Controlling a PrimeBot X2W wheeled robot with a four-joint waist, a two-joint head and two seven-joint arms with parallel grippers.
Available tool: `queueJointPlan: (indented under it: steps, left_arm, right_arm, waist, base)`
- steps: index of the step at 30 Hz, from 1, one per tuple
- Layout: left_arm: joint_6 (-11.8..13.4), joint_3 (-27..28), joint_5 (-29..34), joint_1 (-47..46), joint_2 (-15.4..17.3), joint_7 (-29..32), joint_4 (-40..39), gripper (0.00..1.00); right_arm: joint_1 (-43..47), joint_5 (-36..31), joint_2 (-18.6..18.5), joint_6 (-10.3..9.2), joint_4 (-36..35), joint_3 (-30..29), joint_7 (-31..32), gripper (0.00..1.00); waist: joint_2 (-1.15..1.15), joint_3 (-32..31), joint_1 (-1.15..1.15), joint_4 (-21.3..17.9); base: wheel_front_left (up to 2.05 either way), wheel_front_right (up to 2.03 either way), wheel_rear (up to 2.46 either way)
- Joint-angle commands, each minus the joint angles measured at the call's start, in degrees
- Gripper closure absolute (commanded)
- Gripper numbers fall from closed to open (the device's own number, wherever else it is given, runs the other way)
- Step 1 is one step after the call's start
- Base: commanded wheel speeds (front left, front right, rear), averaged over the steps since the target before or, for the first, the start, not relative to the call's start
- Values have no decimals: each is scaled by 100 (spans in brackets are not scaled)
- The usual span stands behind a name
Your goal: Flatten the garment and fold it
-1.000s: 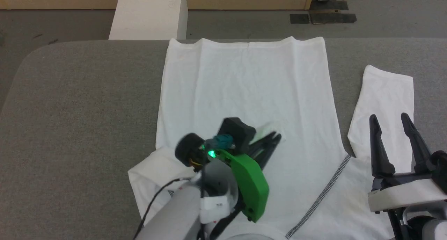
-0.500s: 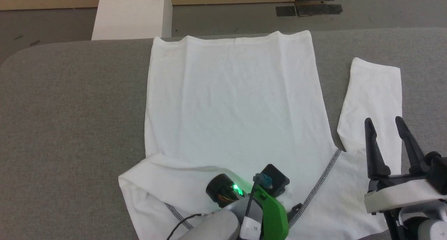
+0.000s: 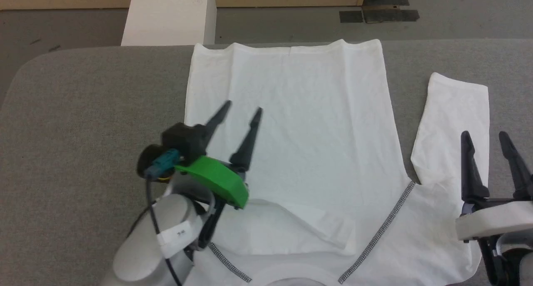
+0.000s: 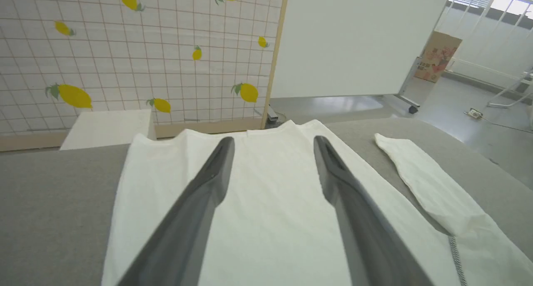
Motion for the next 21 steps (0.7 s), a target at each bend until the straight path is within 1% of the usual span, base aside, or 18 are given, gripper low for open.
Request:
queueJointPlan:
  steps: [1,4,6,9,10,12,14,19,21]
  left_arm:
    - [115,170,91,71,162,-246,0,0]
    - [350,601,266,190,522,-682,98,0]
    - [437,878,322,270,659,-812,137,0]
    - [493,1270,421,381,788,-875,163,0]
    - [501,1485,428,418,760,-879,88,0]
    - [476,1821,535,520,722,-882,-66,0]
    - [441,2150,643,620,626,-883,-239,0]
    - [250,2723,986,783,284,-884,-551,0]
    - [161,2914,1091,797,158,-884,-641,0]
  right_arm:
    - [-202,-70,4,-9,29,-80,65,0]
    - [-596,-182,-26,-9,252,-341,285,0]
    - [-930,-147,-65,-9,494,-576,490,0]
    - [-1445,-20,-174,-9,926,-851,873,0]
    - [-1695,88,-215,-9,1133,-979,1044,0]
    - [-2094,108,-384,-9,1492,-1171,1381,0]
    - [-2495,171,-466,-9,1811,-1436,1704,0]
    - [-3266,-143,-866,-9,2517,-1997,2393,0]
    - [-3547,-220,-953,-9,2752,-2193,2596,0]
  waist:
    - [0,99,0,39]
    - [0,272,0,44]
    - [0,412,0,57]
    - [0,651,0,85]
    - [0,738,0,95]
    - [0,917,0,133]
    - [0,1098,0,179]
    - [0,1513,0,354]
    - [0,1663,0,405]
  base:
    - [0,0,0]
    - [0,0,0]
    - [0,0,0]
    - [0,0,0]
    - [0,0,0]
    - [0,0,0]
    - [0,0,0]
    - [0,0,0]
    - [0,0,0]
